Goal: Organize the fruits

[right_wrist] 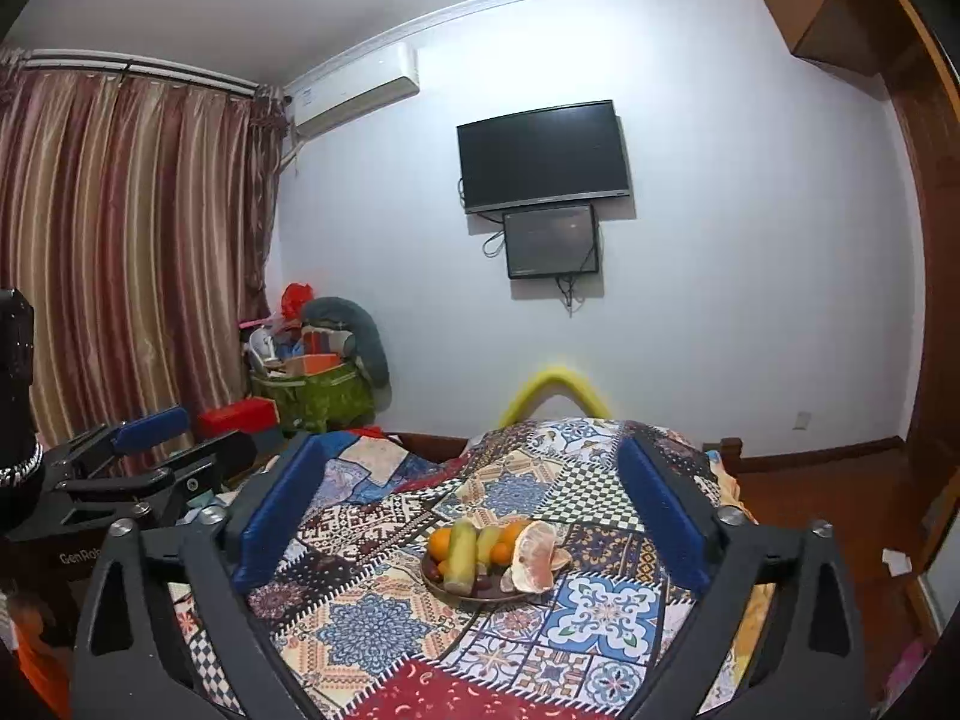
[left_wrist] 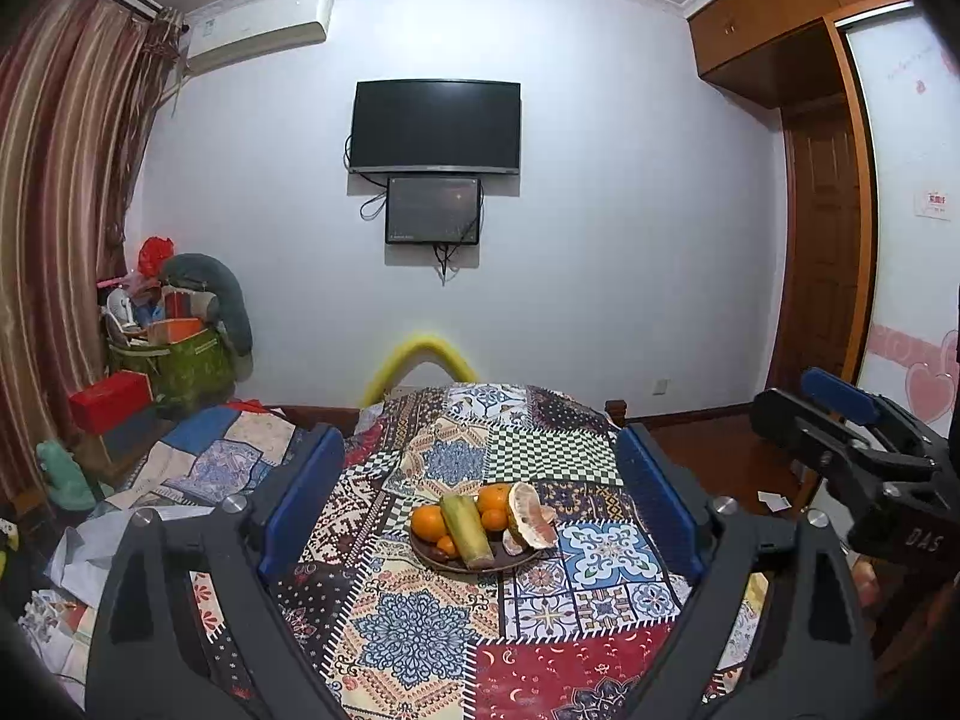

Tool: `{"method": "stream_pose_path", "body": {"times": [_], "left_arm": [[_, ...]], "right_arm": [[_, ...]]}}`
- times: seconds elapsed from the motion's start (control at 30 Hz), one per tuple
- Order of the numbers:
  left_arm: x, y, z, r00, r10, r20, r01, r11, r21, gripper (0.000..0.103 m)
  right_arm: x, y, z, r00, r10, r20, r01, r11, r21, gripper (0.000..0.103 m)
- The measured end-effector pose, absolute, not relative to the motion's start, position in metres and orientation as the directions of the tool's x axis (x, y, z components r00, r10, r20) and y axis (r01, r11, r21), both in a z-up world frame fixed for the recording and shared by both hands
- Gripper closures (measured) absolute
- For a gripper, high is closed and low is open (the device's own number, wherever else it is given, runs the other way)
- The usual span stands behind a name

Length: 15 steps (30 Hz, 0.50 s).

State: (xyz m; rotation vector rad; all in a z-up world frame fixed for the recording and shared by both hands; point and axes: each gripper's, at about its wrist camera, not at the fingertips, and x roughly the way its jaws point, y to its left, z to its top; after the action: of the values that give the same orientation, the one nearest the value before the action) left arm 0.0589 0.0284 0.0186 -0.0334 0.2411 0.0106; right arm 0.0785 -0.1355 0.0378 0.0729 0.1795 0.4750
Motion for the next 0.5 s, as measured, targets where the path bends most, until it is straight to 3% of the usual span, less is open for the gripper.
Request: {"method": "stream_pose_path", "body": {"times": [0.5], "left_arm": [[0.0545, 0.0249, 0.0161, 0.972, 0.007, -0.233, -0.013, 1.000, -0.025, 0.006]], "right_arm": [[0.0700, -0.1372, 0.0357, 0.885, 0.436, -0.161, -0.426, 0.900, 0.094, 0.000]]}}
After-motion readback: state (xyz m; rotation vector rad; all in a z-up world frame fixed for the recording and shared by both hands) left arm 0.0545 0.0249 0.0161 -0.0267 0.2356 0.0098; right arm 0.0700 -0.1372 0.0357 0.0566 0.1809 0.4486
